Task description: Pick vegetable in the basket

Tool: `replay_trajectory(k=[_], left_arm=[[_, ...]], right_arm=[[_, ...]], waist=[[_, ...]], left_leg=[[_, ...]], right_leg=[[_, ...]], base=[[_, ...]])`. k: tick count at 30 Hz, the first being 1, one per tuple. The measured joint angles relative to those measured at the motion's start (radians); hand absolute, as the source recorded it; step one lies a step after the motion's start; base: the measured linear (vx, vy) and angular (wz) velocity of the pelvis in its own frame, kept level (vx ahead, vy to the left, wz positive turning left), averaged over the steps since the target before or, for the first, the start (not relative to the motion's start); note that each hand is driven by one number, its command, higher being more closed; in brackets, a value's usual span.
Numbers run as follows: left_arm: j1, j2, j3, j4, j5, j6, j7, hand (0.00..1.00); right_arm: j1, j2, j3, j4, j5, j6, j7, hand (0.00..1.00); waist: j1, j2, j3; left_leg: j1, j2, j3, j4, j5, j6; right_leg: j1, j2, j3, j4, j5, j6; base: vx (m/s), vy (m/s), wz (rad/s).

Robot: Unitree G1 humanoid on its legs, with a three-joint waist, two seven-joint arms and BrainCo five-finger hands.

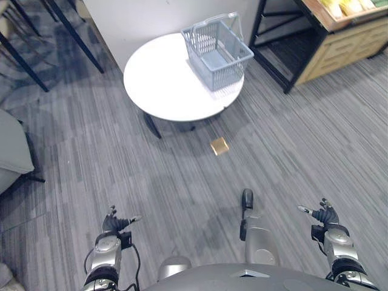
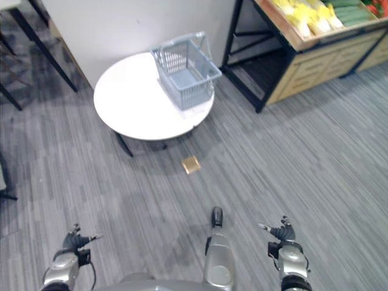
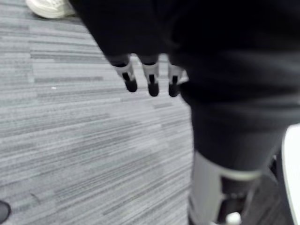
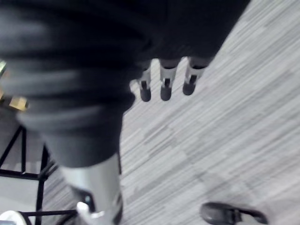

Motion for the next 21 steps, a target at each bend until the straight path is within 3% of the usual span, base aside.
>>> replay_trajectory(k=[1, 2, 4, 5, 6, 7, 9, 10, 11, 12, 13, 15, 18, 19, 20, 21], left_arm=[[0.008, -0.004, 0.003, 0.000, 0.003, -0.002, 0.000, 0.00], [0.022, -0.010, 0.006, -0.003, 0.003, -0.002, 0.000, 0.00], [0.059, -0.028, 0.006, -0.029, 0.002, -0.003, 0.001, 0.00], [0.078, -0.048, 0.004, -0.037, 0.001, -0.003, 0.001, 0.00], [0.095, -0.065, 0.000, -0.049, 0.000, -0.003, 0.001, 0.00], [0.105, -0.073, -0.002, -0.052, 0.000, -0.002, 0.001, 0.00], [0.129, -0.102, -0.007, -0.071, -0.005, -0.003, 0.001, 0.00], [0.133, -0.106, -0.007, -0.073, -0.006, -0.003, 0.002, 0.00], [0.145, -0.114, -0.007, -0.075, -0.008, -0.004, 0.003, 0.00], [0.157, -0.120, -0.007, -0.075, -0.008, -0.007, 0.003, 0.00], [0.154, -0.114, -0.006, -0.071, -0.008, -0.010, 0.004, 0.00], [0.152, -0.116, -0.005, -0.065, -0.001, -0.015, 0.003, 0.00], [0.159, -0.150, -0.008, -0.062, 0.012, 0.002, 0.000, 0.00], [0.167, -0.158, -0.016, -0.062, 0.013, 0.003, 0.000, 0.00], [0.181, -0.156, -0.040, -0.061, 0.016, 0.002, -0.001, 0.00], [0.184, -0.141, -0.061, -0.060, 0.035, 0.005, 0.000, 0.00]], right_arm=[[-0.004, 0.001, 0.001, -0.034, -0.017, 0.000, 0.000, 0.00], [-0.013, -0.001, 0.003, -0.102, -0.033, 0.000, 0.000, 0.00], [-0.011, -0.003, 0.026, -0.181, -0.046, -0.001, -0.013, 0.00], [-0.016, -0.007, 0.050, -0.222, -0.059, -0.001, -0.032, 0.00], [-0.039, -0.010, 0.070, -0.249, -0.073, -0.002, -0.052, 0.00], [-0.054, -0.010, 0.085, -0.263, -0.077, -0.002, -0.061, 0.00], [-0.116, -0.046, 0.130, -0.306, -0.121, -0.009, -0.088, 0.00], [-0.133, -0.061, 0.144, -0.310, -0.132, -0.012, -0.088, 0.00], [-0.158, -0.095, 0.174, -0.323, -0.154, -0.013, -0.098, 0.00], [-0.173, -0.121, 0.191, -0.337, -0.171, -0.013, -0.106, 0.00], [-0.188, -0.126, 0.200, -0.340, -0.189, -0.013, -0.117, 0.00], [-0.265, -0.141, 0.230, -0.340, -0.210, -0.017, -0.127, 0.00], [-0.337, -0.176, 0.288, -0.339, -0.240, -0.024, -0.128, 0.00], [-0.354, -0.177, 0.303, -0.338, -0.263, -0.024, -0.128, 0.00], [-0.368, -0.176, 0.328, -0.338, -0.299, -0.033, -0.128, 0.00], [-0.377, -0.177, 0.346, -0.338, -0.325, -0.038, -0.128, 0.00]], waist=[[0.000, 0.003, 0.000], [0.002, 0.005, 0.000], [0.007, 0.007, 0.005], [0.025, 0.004, 0.016], [0.033, 0.002, 0.023], [0.036, -0.003, 0.026], [0.069, -0.010, 0.029], [0.072, -0.010, 0.029], [0.083, 0.012, 0.022], [0.083, 0.043, 0.011], [0.078, 0.030, 0.001], [0.089, -0.023, -0.007], [0.120, -0.028, -0.008], [0.126, -0.026, -0.009], [0.126, -0.024, -0.014], [0.121, -0.036, -0.016]], left_leg=[[-0.024, 0.007, -0.012, 0.060, 0.023, -0.008], [-0.083, 0.016, -0.029, 0.202, 0.087, -0.028], [-0.182, 0.046, -0.023, 0.447, 0.279, -0.055], [-0.246, 0.080, 0.008, 0.612, 0.263, -0.045], [-0.306, 0.091, 0.068, 0.719, 0.190, -0.024], [-0.336, 0.087, 0.099, 0.735, 0.158, -0.014], [-0.436, 0.033, 0.201, 0.609, 0.080, -0.010], [-0.447, 0.017, 0.232, 0.534, 0.073, -0.010], [-0.463, -0.012, 0.308, 0.341, 0.126, 0.003], [-0.470, -0.022, 0.372, 0.182, 0.200, 0.042], [-0.431, -0.040, 0.453, 0.107, 0.198, 0.095], [-0.420, -0.081, 0.531, 0.069, 0.202, 0.111], [-0.366, -0.106, 0.569, 0.057, 0.169, 0.157], [-0.323, -0.121, 0.557, 0.020, 0.166, 0.153], [-0.270, -0.133, 0.530, -0.036, 0.158, 0.142], [-0.234, -0.147, 0.493, -0.076, 0.147, 0.137]], right_leg=[[0.002, 0.003, -0.008, 0.023, -0.026, -0.010], [0.025, 0.017, -0.021, 0.044, -0.066, -0.031], [0.116, 0.039, -0.043, 0.018, -0.110, -0.061], [0.201, 0.057, -0.054, -0.032, -0.124, -0.075], [0.275, 0.059, -0.059, -0.077, -0.129, -0.091], [0.308, 0.057, -0.059, -0.100, -0.135, -0.099], [0.395, 0.043, -0.062, -0.177, -0.135, -0.099], [0.411, 0.037, -0.065, -0.186, -0.135, -0.099], [0.440, 0.041, -0.081, -0.195, -0.140, -0.088], [0.463, 0.055, -0.103, -0.197, -0.160, -0.077], [0.488, 0.036, -0.118, -0.189, -0.177, -0.068], [0.507, 0.001, -0.130, -0.221, -0.180, -0.058], [0.570, -0.020, -0.140, -0.222, -0.168, -0.049], [0.573, -0.024, -0.139, -0.162, -0.172, -0.043], [0.530, -0.026, -0.138, 0.012, -0.187, -0.015], [0.448, -0.043, -0.121, 0.237, -0.167, 0.053]], base=[[0.53, -0.422, 0.11], [0.59, -0.425, 0.17], [0.57, -0.345, 0.12], [0.44, -0.179, -0.02], [0.42, -0.165, -0.01], [0.39, -0.121, -0.03], [0.35, -0.044, -0.15], [0.33, 0.044, -0.15], [0.36, 0.095, 0.15], [0.47, 0.140, 0.69], [0.42, 0.137, 0.89], [0.41, 0.113, 0.71], [0.34, 0.088, 0.41], [0.37, 0.082, 0.58], [0.35, 0.044, 0.87], [0.35, 0.018, 0.91]])
